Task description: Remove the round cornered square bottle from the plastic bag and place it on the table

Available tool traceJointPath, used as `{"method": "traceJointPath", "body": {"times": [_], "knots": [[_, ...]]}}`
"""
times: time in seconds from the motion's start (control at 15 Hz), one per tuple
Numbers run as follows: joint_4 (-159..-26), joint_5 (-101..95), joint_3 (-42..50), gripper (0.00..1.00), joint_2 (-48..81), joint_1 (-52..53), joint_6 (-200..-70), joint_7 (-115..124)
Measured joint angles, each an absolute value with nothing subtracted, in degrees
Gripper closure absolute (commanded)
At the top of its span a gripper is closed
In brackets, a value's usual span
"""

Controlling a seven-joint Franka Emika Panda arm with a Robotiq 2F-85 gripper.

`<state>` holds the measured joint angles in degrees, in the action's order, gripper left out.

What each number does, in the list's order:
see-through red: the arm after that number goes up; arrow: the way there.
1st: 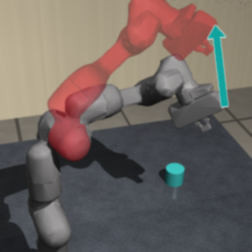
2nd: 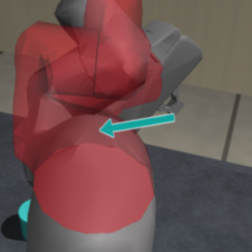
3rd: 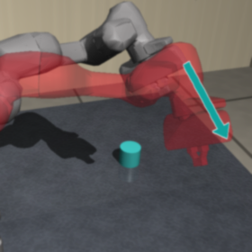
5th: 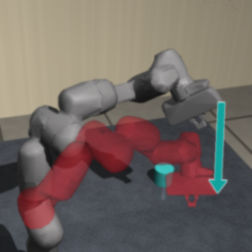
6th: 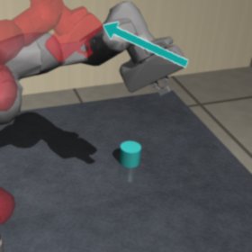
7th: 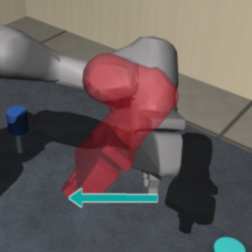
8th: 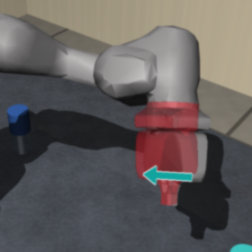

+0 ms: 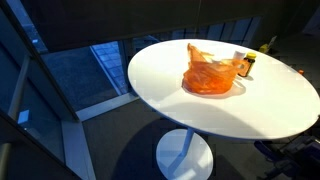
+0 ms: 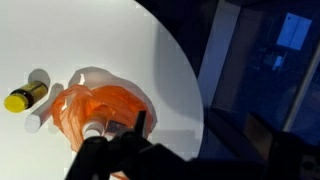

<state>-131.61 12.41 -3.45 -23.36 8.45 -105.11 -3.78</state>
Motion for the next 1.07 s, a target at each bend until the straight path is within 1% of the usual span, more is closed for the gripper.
{"method": "traceJointPath", "body": {"times": [0.73, 1.07], "knots": [[-128.5, 1.3, -5.9, 0.00, -12.2, 4.7, -120.6, 9.0], [-126.7, -1.7, -5.2, 0.00, -6.2, 3.2, -122.5, 8.9]]}}
